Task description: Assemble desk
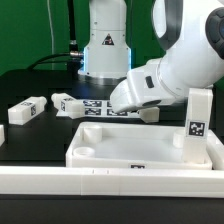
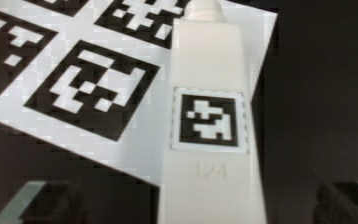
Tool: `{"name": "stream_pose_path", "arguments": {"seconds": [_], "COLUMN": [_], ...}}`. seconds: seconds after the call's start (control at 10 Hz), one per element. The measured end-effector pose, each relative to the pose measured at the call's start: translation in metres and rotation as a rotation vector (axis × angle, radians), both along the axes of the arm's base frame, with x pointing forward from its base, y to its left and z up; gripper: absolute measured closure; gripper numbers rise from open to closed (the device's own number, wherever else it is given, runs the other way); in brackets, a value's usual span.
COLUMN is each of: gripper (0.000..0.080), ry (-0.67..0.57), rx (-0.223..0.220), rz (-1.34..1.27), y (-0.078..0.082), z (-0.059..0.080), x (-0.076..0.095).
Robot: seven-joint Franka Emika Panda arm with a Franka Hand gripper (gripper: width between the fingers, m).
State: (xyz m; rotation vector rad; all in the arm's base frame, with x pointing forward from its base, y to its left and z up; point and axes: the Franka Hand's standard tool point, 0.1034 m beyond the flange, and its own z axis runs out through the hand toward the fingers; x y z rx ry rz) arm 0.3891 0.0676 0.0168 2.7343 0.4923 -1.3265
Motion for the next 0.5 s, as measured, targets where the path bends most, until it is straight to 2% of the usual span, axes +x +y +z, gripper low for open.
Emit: {"name": "stream_pose_path", "arguments": {"seconds": [0.5], "gripper": [0.0151], "ry": [0.005], "rx": [-0.003], "rz": [-0.004], "y": [-0.0030], "z": [-0.0106], "x": [-0.0024]}}
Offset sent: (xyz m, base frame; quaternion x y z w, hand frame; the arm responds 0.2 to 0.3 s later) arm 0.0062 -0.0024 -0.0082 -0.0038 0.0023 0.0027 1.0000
